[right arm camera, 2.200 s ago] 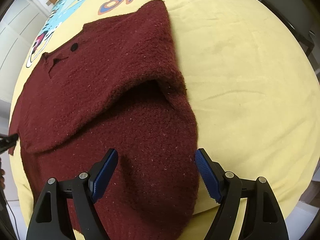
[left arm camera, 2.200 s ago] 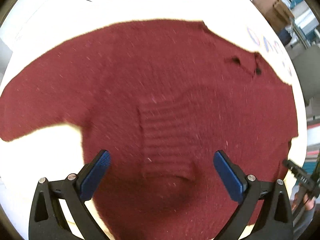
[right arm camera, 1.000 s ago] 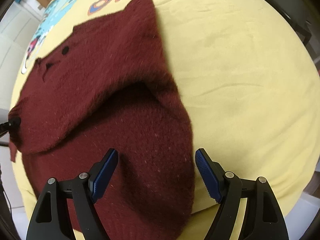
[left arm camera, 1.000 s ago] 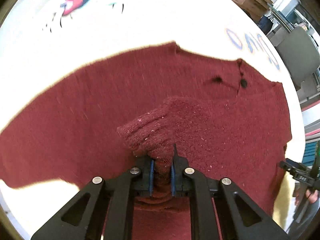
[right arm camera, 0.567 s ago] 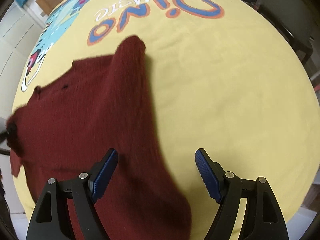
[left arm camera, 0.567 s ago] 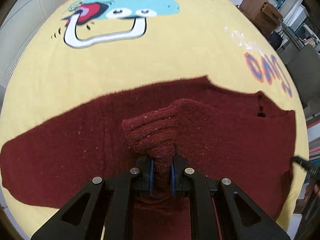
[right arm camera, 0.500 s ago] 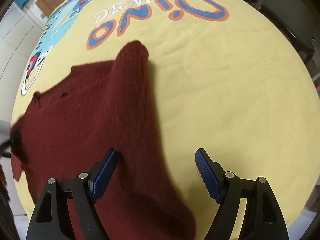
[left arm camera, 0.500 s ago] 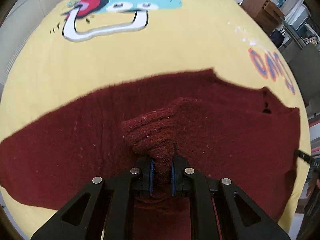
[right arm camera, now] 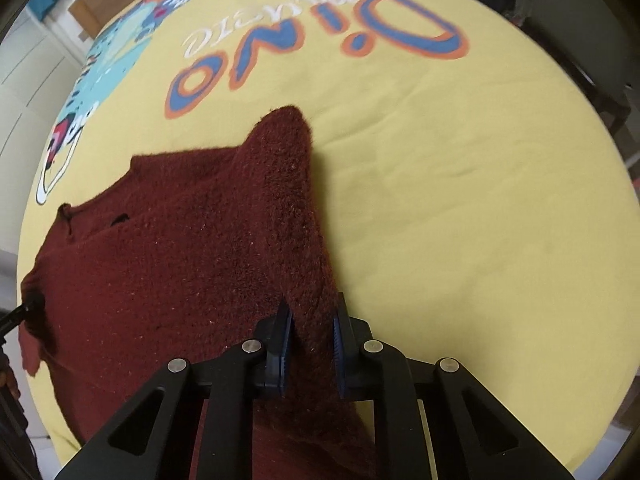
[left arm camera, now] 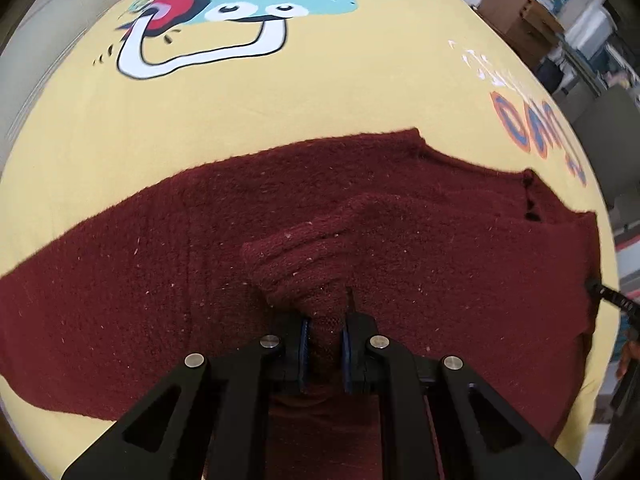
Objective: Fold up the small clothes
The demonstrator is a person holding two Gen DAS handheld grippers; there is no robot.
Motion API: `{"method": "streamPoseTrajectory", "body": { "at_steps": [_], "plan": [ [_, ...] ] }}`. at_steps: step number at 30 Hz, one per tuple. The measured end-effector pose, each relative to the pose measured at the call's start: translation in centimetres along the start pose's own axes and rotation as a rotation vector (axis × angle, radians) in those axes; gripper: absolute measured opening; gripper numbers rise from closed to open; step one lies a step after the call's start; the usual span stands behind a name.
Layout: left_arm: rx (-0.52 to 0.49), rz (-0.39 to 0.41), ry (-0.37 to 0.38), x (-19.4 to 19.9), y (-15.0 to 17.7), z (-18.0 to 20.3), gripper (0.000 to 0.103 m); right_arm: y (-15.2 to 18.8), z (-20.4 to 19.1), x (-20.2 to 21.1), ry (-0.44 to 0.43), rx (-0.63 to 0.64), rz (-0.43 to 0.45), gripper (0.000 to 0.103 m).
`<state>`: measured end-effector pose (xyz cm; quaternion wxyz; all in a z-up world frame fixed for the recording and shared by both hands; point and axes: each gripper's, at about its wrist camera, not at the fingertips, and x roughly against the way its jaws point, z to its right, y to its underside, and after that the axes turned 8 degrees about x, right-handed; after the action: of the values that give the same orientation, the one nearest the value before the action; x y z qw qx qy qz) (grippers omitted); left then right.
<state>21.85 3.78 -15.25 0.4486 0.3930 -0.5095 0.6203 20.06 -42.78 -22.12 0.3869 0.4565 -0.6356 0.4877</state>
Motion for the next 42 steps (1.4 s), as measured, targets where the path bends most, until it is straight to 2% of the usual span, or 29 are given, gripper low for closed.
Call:
{"method": "streamPoseTrajectory", "body": {
  "at_steps": [3, 6, 9, 12, 14, 16, 18, 19, 22, 24, 27, 29, 33, 37, 42],
  "plan": [
    [-0.027, -0.009, -0.062, -1.5, 0.4, 0.3, 0.011, 0.1, -0.2, -0.9, 0.019, 0.017, -0.024, 0.017],
    [0.014, 0.005, -0.053, -2.2, 0.6, -0.4, 0.014, 0.0, -0.8, -1.7, 0.028, 0.027, -0.036, 0.018],
    [0.017, 0.019, -0.06, -2.2, 0.9, -0.6, 0.021, 0.5, -0.7, -1.6, 0.017, 0.004, -0.02, 0.025],
    [0.04, 0.015, -0.091, -2.1, 1.0, -0.8, 0.04, 1.1, -0.5, -0.9, 0.022, 0.008, -0.006, 0.04],
    [0.07, -0.008, -0.113, -2.0, 0.8, -1.3, 0.056, 1.5, -0.8, -0.3, 0.056, 0.028, 0.005, 0.061],
    [0.088, -0.001, -0.105, -1.3, 0.6, -1.7, 0.087, 1.4, -1.3, 0.9, 0.079, 0.04, 0.042, 0.07],
    [0.087, 0.026, -0.1, -0.3, 0.7, -1.7, 0.099, 1.5, -2.1, 2.5, 0.105, 0.051, 0.088, 0.076],
    [0.079, 0.038, -0.107, 0.2, 0.8, -1.6, 0.102, 1.5, -2.6, 3.2, 0.11, 0.058, 0.105, 0.079],
    [0.059, 0.088, -0.09, 1.8, 1.0, -0.9, 0.102, 0.8, -5.8, 4.9, 0.092, 0.093, 0.17, 0.083],
    [0.046, 0.089, -0.064, 2.1, 1.5, 0.0, 0.102, 1.3, -8.4, 6.0, 0.071, 0.138, 0.219, 0.087],
    [-0.004, 0.11, -0.053, 1.3, 2.2, 2.3, 0.102, 1.5, -12.6, 5.5, 0.041, 0.202, 0.253, 0.099],
    [-0.034, 0.125, -0.051, 0.6, 3.1, 3.9, 0.102, 2.1, -14.3, 4.4, 0.032, 0.233, 0.258, 0.103],
    [-0.056, 0.078, -0.044, -2.5, 4.8, 5.1, 0.102, 4.0, -17.4, 1.0, 0.008, 0.275, 0.197, 0.103],
    [-0.074, 0.081, -0.09, -4.4, 6.3, 5.1, 0.102, 5.3, -17.3, -1.4, 0.042, 0.284, 0.155, 0.103],
    [-0.072, 0.113, -0.078, -4.3, 6.8, 4.3, 0.102, 5.7, -14.3, -2.3, 0.106, 0.283, 0.154, 0.103]
  ]
}}
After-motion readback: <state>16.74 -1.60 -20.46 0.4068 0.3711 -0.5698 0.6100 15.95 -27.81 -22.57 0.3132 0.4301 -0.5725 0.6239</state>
